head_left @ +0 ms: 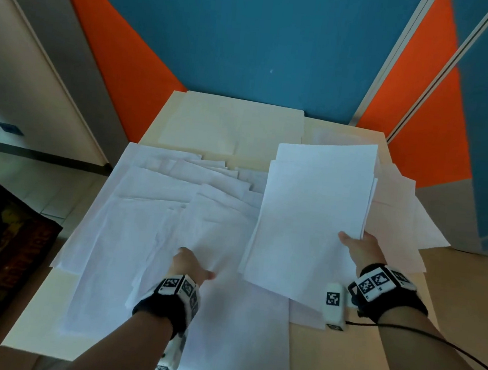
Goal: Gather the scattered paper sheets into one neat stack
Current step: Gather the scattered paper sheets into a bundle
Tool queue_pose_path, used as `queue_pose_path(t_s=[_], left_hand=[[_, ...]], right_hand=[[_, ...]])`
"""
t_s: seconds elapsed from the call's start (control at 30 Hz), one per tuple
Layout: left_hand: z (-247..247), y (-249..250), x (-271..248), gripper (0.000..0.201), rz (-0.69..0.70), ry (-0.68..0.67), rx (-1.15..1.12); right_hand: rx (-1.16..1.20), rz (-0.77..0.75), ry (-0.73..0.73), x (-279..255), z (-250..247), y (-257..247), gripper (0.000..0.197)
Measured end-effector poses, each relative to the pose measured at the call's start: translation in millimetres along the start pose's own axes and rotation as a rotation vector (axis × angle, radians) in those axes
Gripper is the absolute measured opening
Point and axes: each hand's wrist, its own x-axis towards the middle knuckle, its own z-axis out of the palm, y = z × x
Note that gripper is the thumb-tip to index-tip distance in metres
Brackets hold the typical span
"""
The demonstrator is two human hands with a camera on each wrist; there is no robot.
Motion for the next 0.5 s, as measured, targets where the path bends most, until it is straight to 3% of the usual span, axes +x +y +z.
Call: queue_pose_path(t_s=[0.07,0.1,0.2,0.3,0.33,0.4,0.43,0.5], left_hand=[[-0.6,4.4,0.7,0.06,0.011,-0.021,0.0],[-0.4,7.0,-0.3,0.057,-0.011,0.009,0.025],[1.2,11.7,-7.6,0.079,-0.085,0.157,0.05],[0.2,13.4,-3.6,0.094,-0.052,0.102,0.108],[-0.1,14.0,1.2,0.083,-0.048,0.055,0.04],[-4.0,14.7,6.8,0.034,0.0,-0.002,-0.072],[-6.1,14.4,8.0,0.024,0.024,0.006,-0.091],[-11.9,11.9,10.7,0.032,0.051,0.097,-0.096]], right_hand=[[-0.003,0.021,-0.012,-1.4,-0.6,0.9,0.035],[-0.009,0.025,-0.019,-2.1,-1.1,1.8,0.035],[-0.003,0.042,-0.016,-4.1,-6.7,6.9,0.035],[0.018,0.064,-0.001,-5.2,-14.7,15.6,0.036],[0.022,0.073,0.003,-5.1,-16.5,19.0,0.036],[0.024,0.099,-0.004,-6.1,-18.1,25.5,0.037],[0.024,0.111,-0.015,-6.4,-18.3,29.0,0.037],[0.014,0.128,-0.031,-7.5,-18.6,34.7,0.038]])
